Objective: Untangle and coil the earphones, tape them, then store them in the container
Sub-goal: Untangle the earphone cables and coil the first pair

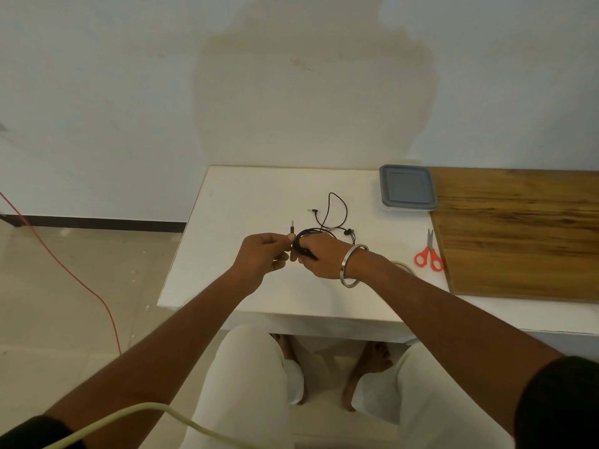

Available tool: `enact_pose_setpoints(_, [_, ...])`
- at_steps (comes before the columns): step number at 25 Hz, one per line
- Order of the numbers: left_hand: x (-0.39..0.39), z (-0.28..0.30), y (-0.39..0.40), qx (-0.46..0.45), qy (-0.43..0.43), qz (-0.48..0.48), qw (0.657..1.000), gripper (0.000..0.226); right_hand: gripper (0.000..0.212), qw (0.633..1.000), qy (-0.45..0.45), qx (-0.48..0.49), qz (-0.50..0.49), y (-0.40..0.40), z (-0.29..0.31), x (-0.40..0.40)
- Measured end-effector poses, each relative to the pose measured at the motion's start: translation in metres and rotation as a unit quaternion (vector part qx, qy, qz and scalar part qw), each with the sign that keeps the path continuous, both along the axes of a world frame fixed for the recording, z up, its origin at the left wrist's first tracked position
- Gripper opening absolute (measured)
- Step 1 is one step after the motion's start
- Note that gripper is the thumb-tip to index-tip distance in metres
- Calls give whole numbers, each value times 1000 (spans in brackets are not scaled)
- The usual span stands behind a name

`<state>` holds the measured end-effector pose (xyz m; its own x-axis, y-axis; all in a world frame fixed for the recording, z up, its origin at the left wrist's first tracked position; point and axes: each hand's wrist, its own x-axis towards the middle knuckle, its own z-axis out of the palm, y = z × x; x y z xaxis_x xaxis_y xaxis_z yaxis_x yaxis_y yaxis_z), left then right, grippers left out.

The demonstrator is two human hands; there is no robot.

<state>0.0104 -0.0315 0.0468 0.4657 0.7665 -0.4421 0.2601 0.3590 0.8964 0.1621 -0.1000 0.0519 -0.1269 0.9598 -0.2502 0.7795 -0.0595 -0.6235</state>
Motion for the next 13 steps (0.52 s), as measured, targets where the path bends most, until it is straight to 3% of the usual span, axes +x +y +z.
enact_pose_setpoints(6, [2,9,6,30,57,-89,994,14,18,998,-54,-9,18,-5,1,0])
enact_pose_setpoints(13, [5,10,10,17,80,-84,993,13,16,994,-93,44,36,-9,2,-1])
